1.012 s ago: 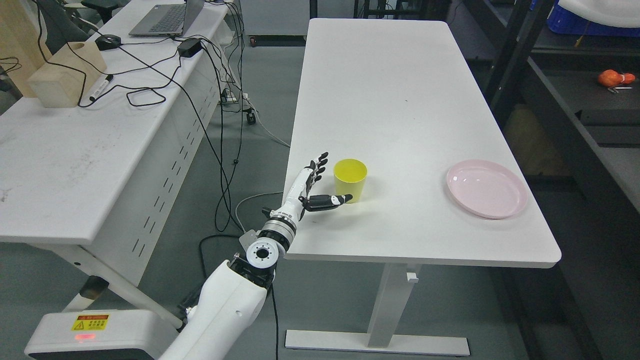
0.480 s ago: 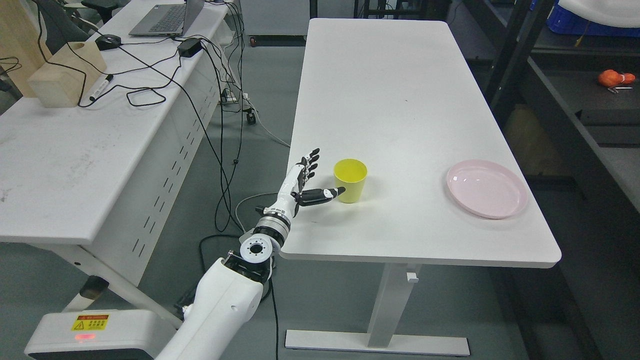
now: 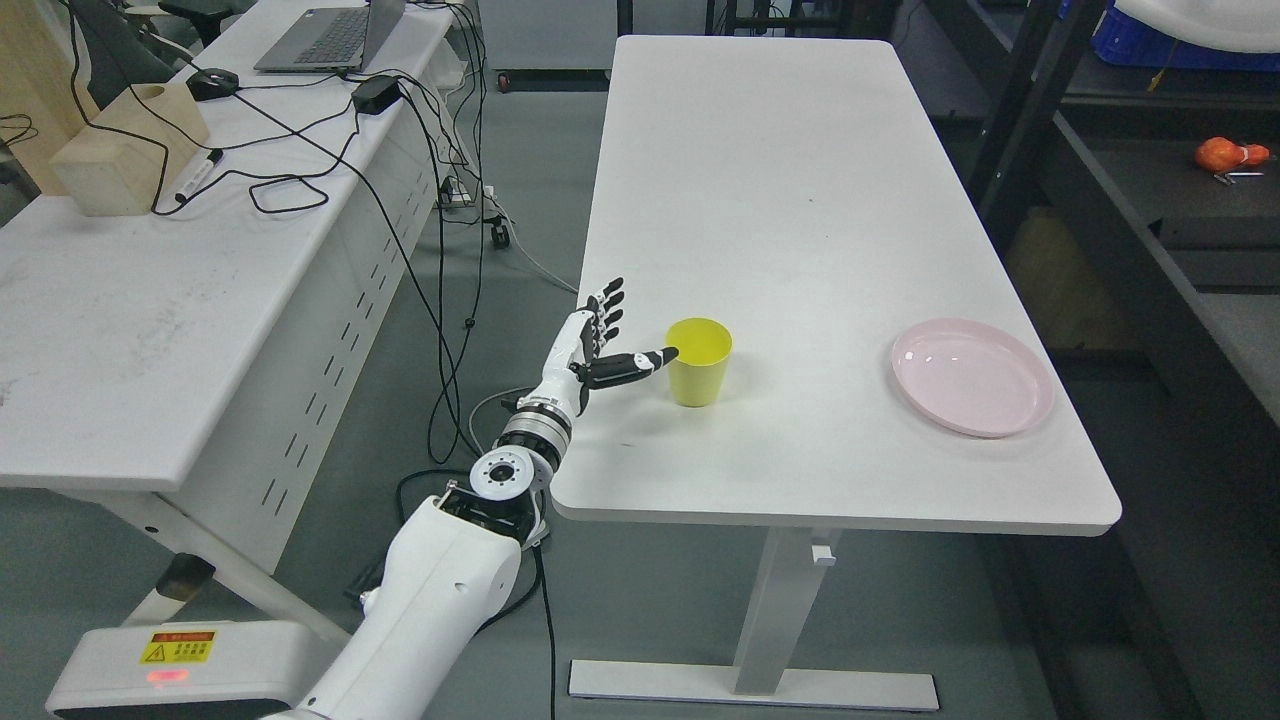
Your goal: Place yellow IKEA cup on middle right shelf
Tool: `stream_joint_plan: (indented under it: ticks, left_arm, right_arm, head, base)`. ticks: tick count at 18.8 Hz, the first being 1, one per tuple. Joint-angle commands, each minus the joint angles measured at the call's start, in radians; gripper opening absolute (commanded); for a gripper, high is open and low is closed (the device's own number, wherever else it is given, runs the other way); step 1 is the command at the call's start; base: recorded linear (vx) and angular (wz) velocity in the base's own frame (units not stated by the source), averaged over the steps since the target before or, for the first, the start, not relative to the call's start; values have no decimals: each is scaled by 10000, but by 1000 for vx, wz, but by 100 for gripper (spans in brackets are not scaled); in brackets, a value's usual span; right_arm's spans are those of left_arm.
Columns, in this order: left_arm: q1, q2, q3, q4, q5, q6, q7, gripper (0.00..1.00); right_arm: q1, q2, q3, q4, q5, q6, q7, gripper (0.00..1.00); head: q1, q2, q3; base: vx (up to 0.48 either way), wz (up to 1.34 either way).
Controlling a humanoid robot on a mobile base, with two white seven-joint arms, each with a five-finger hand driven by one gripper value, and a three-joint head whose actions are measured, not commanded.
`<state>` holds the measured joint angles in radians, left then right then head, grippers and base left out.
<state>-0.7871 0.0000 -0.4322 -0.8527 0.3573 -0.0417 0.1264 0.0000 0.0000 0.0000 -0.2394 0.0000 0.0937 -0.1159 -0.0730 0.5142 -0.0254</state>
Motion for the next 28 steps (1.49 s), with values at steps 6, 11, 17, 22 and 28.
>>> stream_joint_plan:
  ticks: [6, 11, 17, 22, 28]
  left_arm:
    - [-565, 175, -172, 1041, 431, 3, -313, 96]
    - [-565, 175, -754, 919, 385, -12, -772, 96]
    - [-565, 175, -1674, 611, 385, -12, -957, 96]
    - [-550, 175, -2273, 611, 401, -12, -1018, 96]
    - [-535, 175, -2397, 780, 324, -12, -1050, 96]
  right_arm:
    - [138, -175, 169, 1, -245, -2, -6, 99]
    - [138, -175, 169, 1, -245, -2, -6, 99]
    - [138, -175, 169, -14, -245, -2, -6, 99]
    - [138, -175, 169, 1, -245, -2, -6, 99]
    - [138, -175, 169, -14, -245, -2, -6, 99]
  head:
    - [0, 0, 0]
    - [0, 0, 0]
    - [0, 0, 0]
    - [0, 0, 0]
    - [0, 0, 0]
  base:
    - [16, -11]
    - [20, -2]
    - [25, 0]
    - [11, 0]
    - [0, 0]
